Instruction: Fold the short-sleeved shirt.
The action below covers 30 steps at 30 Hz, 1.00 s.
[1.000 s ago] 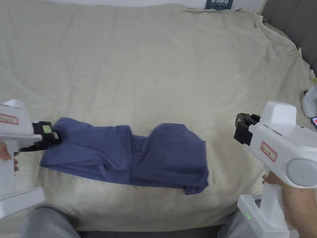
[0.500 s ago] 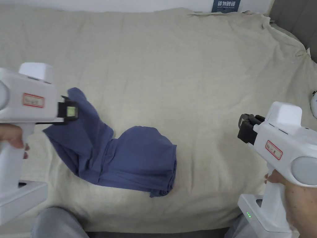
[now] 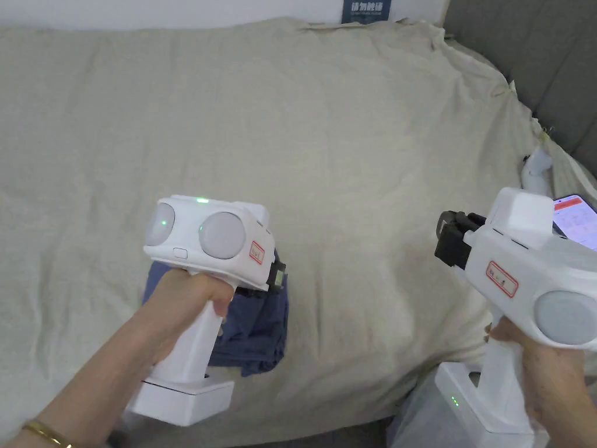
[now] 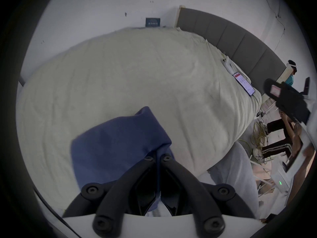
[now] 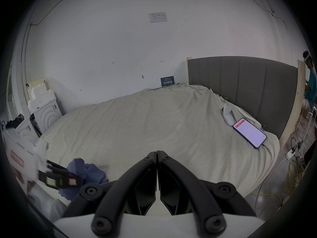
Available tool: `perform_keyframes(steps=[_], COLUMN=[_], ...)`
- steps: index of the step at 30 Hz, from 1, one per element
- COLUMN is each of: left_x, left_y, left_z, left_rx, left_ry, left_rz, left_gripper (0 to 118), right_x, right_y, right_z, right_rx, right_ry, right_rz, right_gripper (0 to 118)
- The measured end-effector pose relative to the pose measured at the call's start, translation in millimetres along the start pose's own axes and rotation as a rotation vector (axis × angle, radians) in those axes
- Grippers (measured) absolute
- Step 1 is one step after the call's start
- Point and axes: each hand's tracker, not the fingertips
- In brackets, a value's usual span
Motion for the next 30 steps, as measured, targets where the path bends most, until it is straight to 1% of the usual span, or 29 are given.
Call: perform_keyframes(steps=[2, 4, 6, 8, 9, 10, 12, 16, 17, 18, 19, 21, 22, 23, 24, 25, 27, 30], left_x=[2, 1, -5, -11, -14, -17, -26, -53, -59, -64, -64, -63, -60, -56, -53, -50, -45, -22], left_y=[-1, -1, -1, 4, 6, 8, 12, 13, 11, 5, 1, -12, -19, -24, -31, -38, -47, -64], left_z=[-16, -24, -25, -16, -11, -3, 15, 46, 50, 53, 57, 55, 52, 49, 46, 43, 30, 10], left_rx=[-0.02, -0.025, -0.045, -0.039, -0.028, -0.002, 0.08, 0.222, 0.263, 0.307, 0.342, 0.393, 0.398, 0.407, 0.416, 0.414, 0.416, 0.409], left_ry=[0.016, 0.02, -0.053, -0.152, -0.165, -0.169, -0.167, -0.11, -0.079, -0.034, 0.011, 0.109, 0.151, 0.164, 0.153, 0.112, 0.095, 0.119], left_rz=[0.007, 0.028, 0.09, 0.169, 0.191, 0.201, 0.217, 0.283, 0.289, 0.289, 0.277, 0.226, 0.197, 0.175, 0.157, 0.163, 0.162, 0.067], left_gripper=[2, 16, 45, 83, 93, 96, 97, 97, 95, 90, 79, 30, 14, 5, 0, 0, 0, 0], right_x=[5, 7, 7, 6, 5, 3, -1, -10, -12, -14, -16, -19, -22, -23, -25, -25, -26, -27], right_y=[0, 0, 0, 0, 1, 1, 2, 3, 3, 3, 3, 2, 2, 1, 1, 1, 1, 2], right_z=[3, 5, 5, 5, 4, 3, 1, -2, -3, -4, -4, -6, -7, -7, -8, -8, -8, -7], right_rx=[0.002, 0.005, 0.004, 0.003, 0.004, 0.005, 0.006, 0.007, 0.006, 0.004, 0.002, -0.004, -0.005, -0.007, -0.008, -0.009, -0.011, -0.012], right_ry=[-0.002, -0.014, -0.014, -0.011, -0.009, -0.008, 0.0, 0.021, 0.026, 0.03, 0.035, 0.048, 0.05, 0.05, 0.051, 0.052, 0.053, 0.05], right_rz=[-0.011, -0.004, -0.004, -0.002, -0.001, 0.004, 0.01, 0.017, 0.019, 0.022, 0.026, 0.032, 0.037, 0.043, 0.044, 0.043, 0.04, 0.046], right_gripper=[0, 0, 0, 0, 0, 0, 0, 0, 0, 0, 0, 0, 0, 0, 0, 0, 0, 0])
